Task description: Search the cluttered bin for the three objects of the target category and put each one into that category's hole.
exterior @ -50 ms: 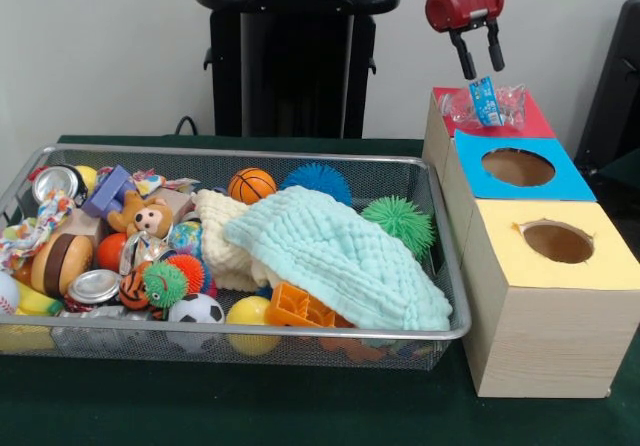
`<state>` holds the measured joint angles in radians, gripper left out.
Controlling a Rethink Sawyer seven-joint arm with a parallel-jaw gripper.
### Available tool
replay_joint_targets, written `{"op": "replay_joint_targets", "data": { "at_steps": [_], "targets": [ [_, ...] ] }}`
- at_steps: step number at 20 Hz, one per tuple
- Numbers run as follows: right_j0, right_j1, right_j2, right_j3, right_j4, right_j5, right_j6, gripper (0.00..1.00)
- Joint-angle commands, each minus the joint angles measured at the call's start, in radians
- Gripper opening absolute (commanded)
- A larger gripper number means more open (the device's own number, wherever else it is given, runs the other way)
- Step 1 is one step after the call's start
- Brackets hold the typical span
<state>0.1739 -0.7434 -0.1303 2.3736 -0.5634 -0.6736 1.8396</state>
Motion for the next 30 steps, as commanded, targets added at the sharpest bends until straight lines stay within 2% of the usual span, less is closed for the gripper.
{"op": "replay_joint_targets", "data": {
  "at_steps": [1,15,20,30],
  "targets": [
    [0.004,0.064,-0.009,-0.161,0.071,-0.094,0.073,1.0],
    [0.051,0.062,-0.07,-0.17,0.126,-0.113,0.051,1.0],
    [0.075,0.081,-0.101,-0.164,0.168,-0.184,0.052,1.0],
    [0.078,0.091,-0.103,-0.165,0.182,-0.242,0.07,1.0]
  ]
}}
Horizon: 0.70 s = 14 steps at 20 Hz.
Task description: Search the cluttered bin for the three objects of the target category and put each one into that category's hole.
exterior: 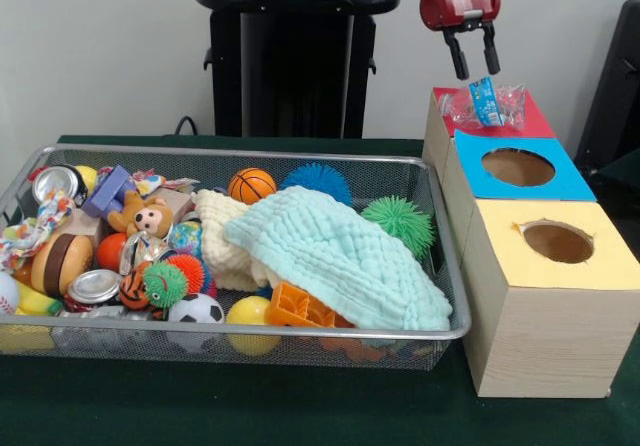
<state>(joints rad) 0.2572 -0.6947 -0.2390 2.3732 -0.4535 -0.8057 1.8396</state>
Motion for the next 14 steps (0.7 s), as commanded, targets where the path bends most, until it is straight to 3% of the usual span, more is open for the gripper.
{"op": "replay_joint_targets", "data": {
  "at_steps": [1,14],
  "targets": [
    [-0.007,0.045,0.008,-0.165,0.072,-0.121,0.073,1.0],
    [0.021,0.1,-0.015,-0.204,0.116,-0.045,0.024,1.0]
  ]
}}
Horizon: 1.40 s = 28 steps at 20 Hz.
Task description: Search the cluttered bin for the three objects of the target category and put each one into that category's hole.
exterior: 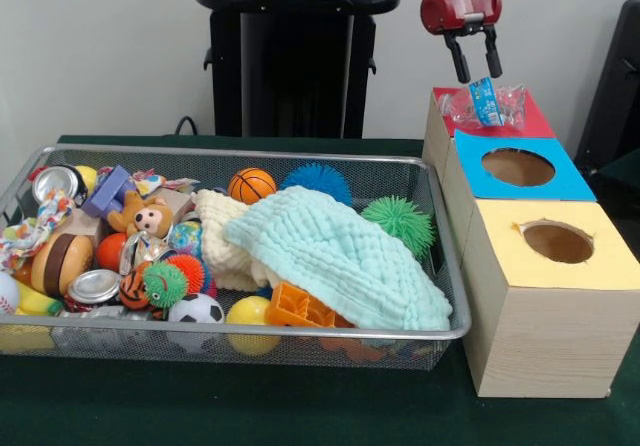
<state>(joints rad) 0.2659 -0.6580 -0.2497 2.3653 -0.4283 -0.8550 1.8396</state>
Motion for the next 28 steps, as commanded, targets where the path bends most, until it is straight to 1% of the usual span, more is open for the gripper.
{"op": "replay_joint_targets", "data": {
  "at_steps": [1,7,17,22,28],
  "targets": [
    [0.015,0.063,-0.007,-0.198,0.091,0.009,0.024,1.0],
    [0.032,0.07,-0.026,-0.204,0.099,-0.001,0.032,1.0],
    [0.044,0.089,-0.041,-0.198,0.124,-0.095,0.061,1.0],
    [0.048,0.082,-0.048,-0.197,0.13,-0.106,0.063,1.0],
    [0.055,0.074,-0.05,-0.202,0.132,-0.086,0.061,1.0]
  ]
}}
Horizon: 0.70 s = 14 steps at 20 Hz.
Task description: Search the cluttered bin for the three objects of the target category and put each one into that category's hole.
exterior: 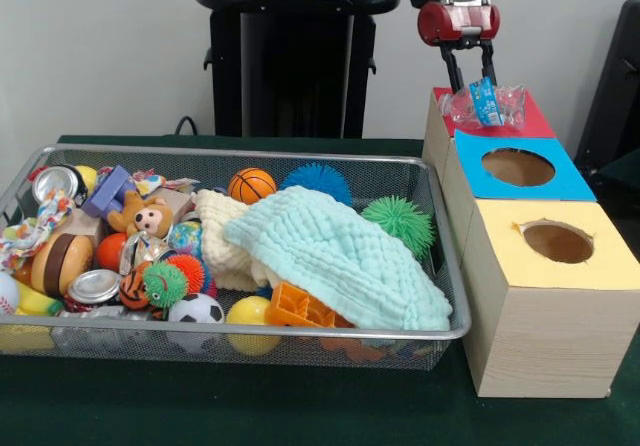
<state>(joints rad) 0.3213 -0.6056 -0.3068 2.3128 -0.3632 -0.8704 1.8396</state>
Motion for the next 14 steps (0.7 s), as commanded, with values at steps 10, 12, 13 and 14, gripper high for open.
{"op": "replay_joint_targets", "data": {
  "at_steps": [10,12,13,14],
  "targets": [
    [0.029,0.006,-0.041,-0.143,0.096,-0.088,0.041,1.0],
    [0.039,0.01,-0.052,-0.143,0.11,-0.096,0.037,1.0],
    [0.046,0.011,-0.06,-0.142,0.117,-0.091,0.033,1.0],
    [0.053,0.011,-0.068,-0.141,0.124,-0.09,0.031,1.0]
  ]
}}
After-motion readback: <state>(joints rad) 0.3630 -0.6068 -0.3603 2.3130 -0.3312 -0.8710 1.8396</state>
